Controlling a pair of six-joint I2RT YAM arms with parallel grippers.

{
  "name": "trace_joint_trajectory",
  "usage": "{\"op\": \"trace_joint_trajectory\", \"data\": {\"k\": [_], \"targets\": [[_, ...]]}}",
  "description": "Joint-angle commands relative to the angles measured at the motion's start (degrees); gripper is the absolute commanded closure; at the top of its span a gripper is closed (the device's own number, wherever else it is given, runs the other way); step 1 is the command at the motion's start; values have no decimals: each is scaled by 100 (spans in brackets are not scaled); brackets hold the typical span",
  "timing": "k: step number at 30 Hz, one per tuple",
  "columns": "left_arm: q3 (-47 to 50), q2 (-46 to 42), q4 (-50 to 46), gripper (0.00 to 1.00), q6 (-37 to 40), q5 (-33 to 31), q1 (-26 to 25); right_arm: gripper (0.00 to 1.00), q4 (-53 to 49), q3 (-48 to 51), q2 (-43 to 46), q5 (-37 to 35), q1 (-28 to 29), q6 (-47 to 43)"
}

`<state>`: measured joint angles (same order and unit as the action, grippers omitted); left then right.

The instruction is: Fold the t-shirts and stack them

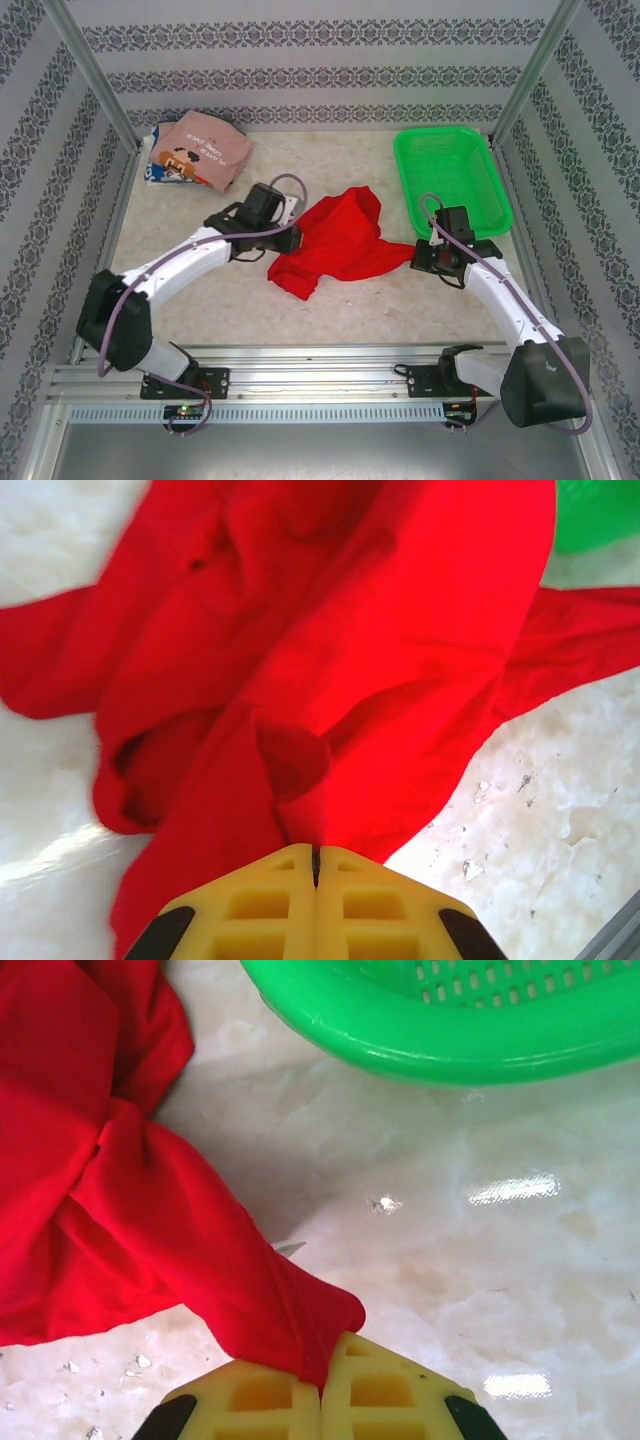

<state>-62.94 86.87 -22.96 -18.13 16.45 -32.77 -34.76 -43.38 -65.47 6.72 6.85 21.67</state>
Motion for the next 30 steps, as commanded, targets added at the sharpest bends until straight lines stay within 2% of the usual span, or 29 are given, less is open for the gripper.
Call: {"op": "trace_joint_trajectory", "data": {"k": [1, 4, 8, 9, 11, 13, 15, 18, 22, 26, 30], "targets": [[-143, 366, 559, 98, -349, -122, -371, 100, 104, 91, -95, 23, -35, 116], [-168, 811, 997, 98, -592, -14, -689, 100, 187, 144, -130, -16, -36, 144], [-104, 1155, 1541, 98, -889, 415, -986, 100, 161, 163, -150, -117, -47, 117], [-35, 1158, 1702, 95, -951, 578, -1022, 100, 135, 163, -160, -139, -53, 101], [153, 1069, 1985, 75, -1082, 818, -1055, 100, 111, 154, -150, -171, -79, 88], [248, 909, 1972, 57, -1098, 775, -1056, 100, 117, 163, -148, -171, -97, 105], [198, 649, 1725, 48, -999, 468, -1047, 100, 141, 178, -150, -162, -101, 101], [27, 254, 1478, 41, -949, 258, -962, 100, 136, 180, -166, -180, -113, 93], [-332, -12, 709, 39, -707, -214, -750, 100, 144, 163, -159, -141, -116, 79], [-755, 289, -172, 45, -33, -523, -651, 100, 135, 141, -165, -110, -115, 53], [-875, 634, -380, 50, 423, -401, -612, 100, 136, 170, -128, -118, -117, 73]]}}
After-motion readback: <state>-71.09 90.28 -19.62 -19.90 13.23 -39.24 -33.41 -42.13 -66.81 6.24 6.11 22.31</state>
